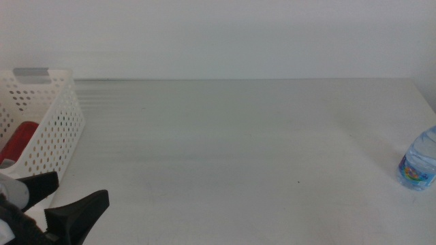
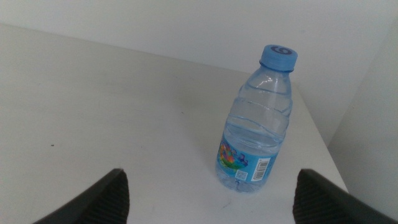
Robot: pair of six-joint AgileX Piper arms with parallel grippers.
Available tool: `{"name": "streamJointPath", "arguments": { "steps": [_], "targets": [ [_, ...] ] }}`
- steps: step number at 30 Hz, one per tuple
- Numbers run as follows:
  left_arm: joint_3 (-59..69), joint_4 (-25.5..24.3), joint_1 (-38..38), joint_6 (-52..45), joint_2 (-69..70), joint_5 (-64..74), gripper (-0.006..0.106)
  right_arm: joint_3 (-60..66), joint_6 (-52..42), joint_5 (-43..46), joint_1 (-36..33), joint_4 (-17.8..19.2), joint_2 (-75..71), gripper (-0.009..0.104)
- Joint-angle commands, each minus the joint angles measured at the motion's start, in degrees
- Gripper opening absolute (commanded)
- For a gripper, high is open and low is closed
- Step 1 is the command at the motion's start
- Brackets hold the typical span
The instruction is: Use arms to grab the bottles and put them into the dustbin to the left of the table.
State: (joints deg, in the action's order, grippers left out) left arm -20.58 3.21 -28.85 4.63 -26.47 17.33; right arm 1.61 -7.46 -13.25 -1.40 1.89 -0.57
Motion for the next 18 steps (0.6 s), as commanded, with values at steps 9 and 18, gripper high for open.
{"name": "streamJointPath", "arguments": {
  "steps": [9, 18],
  "targets": [
    [-1.68, 0.60, -0.29, 0.55, -0.05, -4.46, 0.090, -9.60, -8.70, 7.96, 0.34, 2.95, 16.92, 0.077],
    [-1.68, 0.60, -0.29, 0.55, -0.11, -4.46, 0.090, -11.76, 0.69, 24.04, 0.34, 1.05, 39.01, 0.077]
  ]
}}
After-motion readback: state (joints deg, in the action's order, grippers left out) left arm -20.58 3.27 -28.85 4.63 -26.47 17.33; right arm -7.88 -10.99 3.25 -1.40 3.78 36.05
